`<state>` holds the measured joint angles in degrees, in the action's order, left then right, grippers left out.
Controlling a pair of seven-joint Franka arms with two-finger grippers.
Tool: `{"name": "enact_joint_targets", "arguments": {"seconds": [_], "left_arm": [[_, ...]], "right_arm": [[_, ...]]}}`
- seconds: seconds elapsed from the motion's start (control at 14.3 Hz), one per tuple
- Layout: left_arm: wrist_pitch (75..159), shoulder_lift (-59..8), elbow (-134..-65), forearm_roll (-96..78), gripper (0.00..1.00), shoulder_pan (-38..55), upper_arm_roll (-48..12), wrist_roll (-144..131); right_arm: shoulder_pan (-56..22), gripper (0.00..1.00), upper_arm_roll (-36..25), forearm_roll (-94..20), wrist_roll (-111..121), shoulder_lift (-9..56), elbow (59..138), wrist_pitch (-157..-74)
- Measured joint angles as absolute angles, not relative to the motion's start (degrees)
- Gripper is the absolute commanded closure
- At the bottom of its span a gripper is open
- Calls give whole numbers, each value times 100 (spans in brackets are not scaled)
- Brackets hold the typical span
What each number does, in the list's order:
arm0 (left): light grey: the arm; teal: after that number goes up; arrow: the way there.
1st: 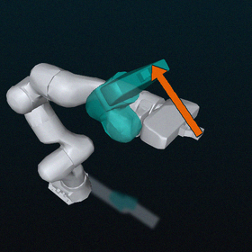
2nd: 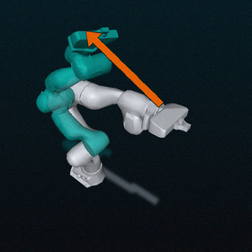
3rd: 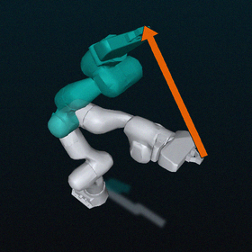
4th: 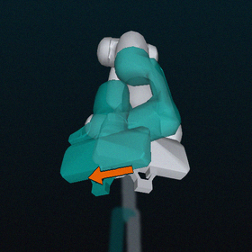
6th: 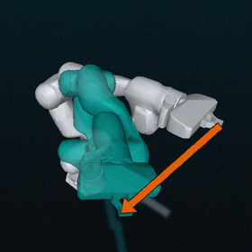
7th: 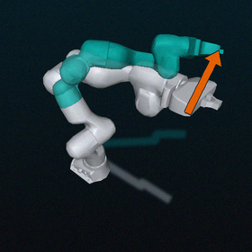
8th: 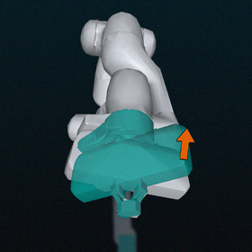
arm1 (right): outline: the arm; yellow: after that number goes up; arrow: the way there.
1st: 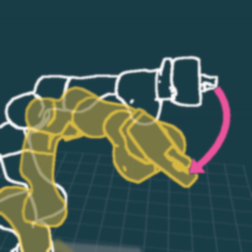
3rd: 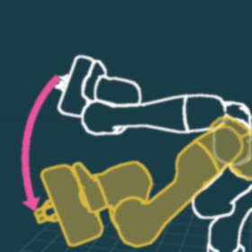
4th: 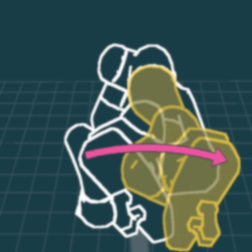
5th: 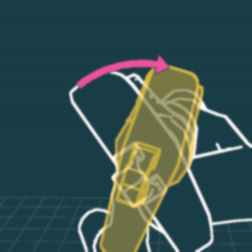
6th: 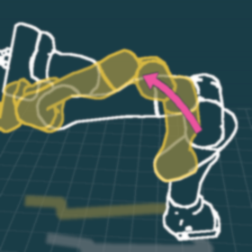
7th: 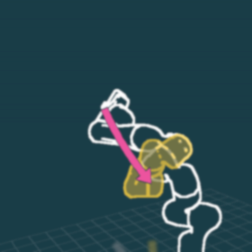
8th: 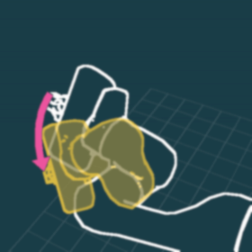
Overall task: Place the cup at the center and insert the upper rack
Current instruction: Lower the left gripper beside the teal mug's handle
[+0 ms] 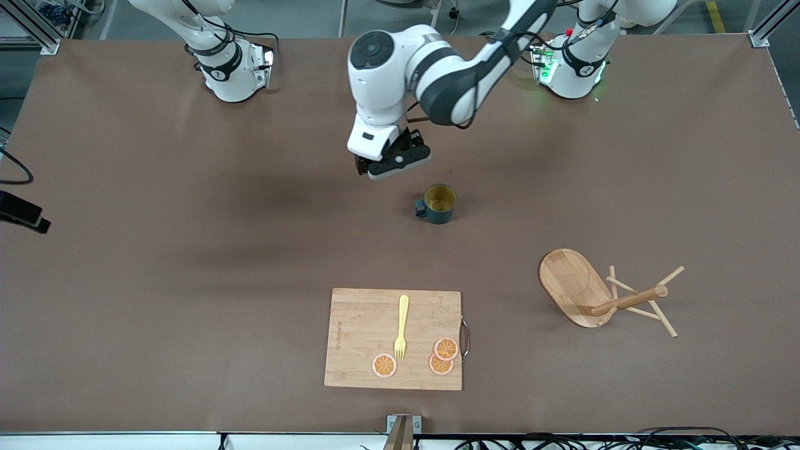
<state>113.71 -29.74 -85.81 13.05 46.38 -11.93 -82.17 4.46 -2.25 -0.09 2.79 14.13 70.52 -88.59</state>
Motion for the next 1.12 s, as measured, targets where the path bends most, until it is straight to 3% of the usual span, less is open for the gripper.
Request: {"name": "enact_joint_targets", "arguments": {"seconds": [0.35,0.77,1.12], "left_arm": [[11444,-3560,-8563,2246,0,5112,-1190,-9421],[11456,-4193,-8558,3443,0,5586,-1187,-11022],[11407,-4591,-8560,4418,0,5806,-1173,-11604]], "right_arm": [[364,0,-194,-4,311,961,7448,-8732],[338,0,-152,-4,287,83,8924,-9449],[322,0,-135,-4,274,-55,9128,-9465]]}}
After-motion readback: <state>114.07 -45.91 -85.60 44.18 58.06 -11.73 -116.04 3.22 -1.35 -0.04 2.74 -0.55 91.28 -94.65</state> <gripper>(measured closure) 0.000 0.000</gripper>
